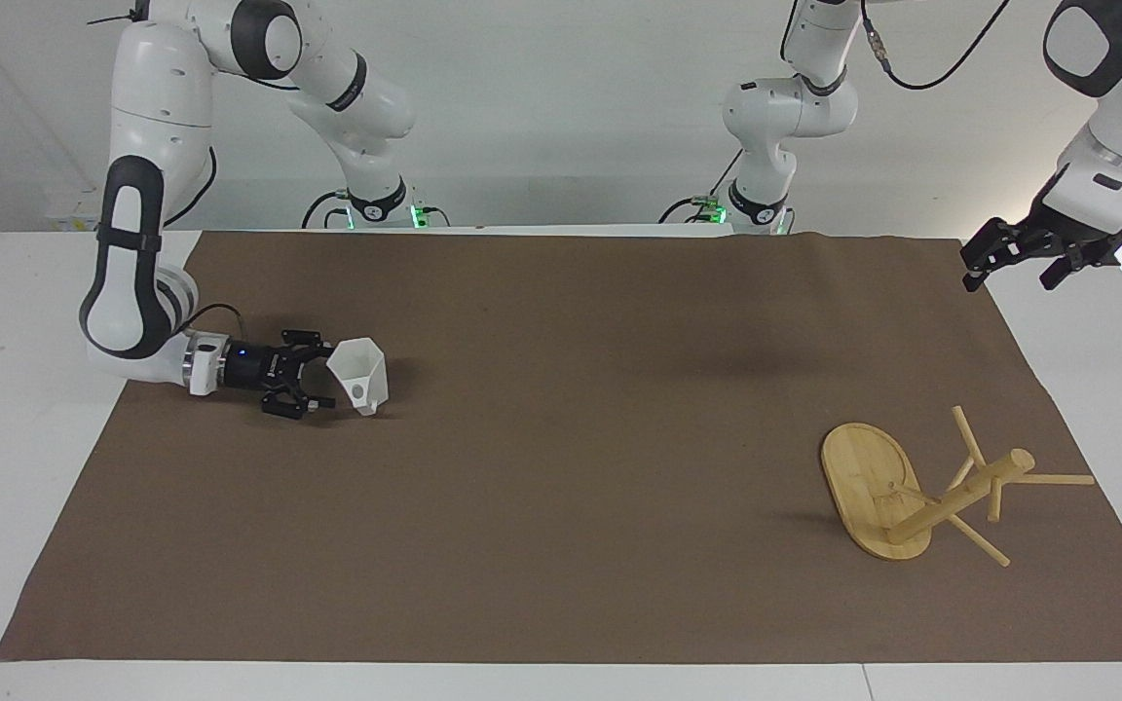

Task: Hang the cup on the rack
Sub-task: 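Reach the right gripper to the white mug and grasp it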

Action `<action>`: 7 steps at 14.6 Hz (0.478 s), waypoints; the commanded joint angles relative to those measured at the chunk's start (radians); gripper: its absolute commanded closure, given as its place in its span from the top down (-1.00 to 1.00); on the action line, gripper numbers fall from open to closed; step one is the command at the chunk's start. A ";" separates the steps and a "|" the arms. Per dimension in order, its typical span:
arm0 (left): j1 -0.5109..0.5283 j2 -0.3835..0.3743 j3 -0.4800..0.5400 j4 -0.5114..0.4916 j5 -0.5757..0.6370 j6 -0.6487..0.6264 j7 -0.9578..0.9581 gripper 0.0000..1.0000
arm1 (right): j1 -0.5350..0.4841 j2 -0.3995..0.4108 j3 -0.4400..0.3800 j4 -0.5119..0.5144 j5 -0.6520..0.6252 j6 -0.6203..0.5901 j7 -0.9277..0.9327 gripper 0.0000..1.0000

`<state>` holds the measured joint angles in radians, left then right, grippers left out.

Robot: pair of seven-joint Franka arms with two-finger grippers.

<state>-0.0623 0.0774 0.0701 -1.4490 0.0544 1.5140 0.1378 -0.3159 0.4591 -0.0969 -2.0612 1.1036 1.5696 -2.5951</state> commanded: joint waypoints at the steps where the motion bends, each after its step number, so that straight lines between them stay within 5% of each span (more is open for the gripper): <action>1: -0.004 -0.034 0.002 -0.040 0.021 0.006 0.003 1.00 | 0.008 -0.022 0.003 -0.051 0.042 0.033 -0.051 1.00; 7: -0.004 -0.034 0.002 -0.040 0.021 0.008 0.005 1.00 | 0.044 -0.025 0.003 -0.068 0.056 0.046 -0.097 1.00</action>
<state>-0.0623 0.0774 0.0701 -1.4491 0.0544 1.5140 0.1378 -0.2774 0.4587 -0.0964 -2.0901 1.1335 1.5928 -2.6516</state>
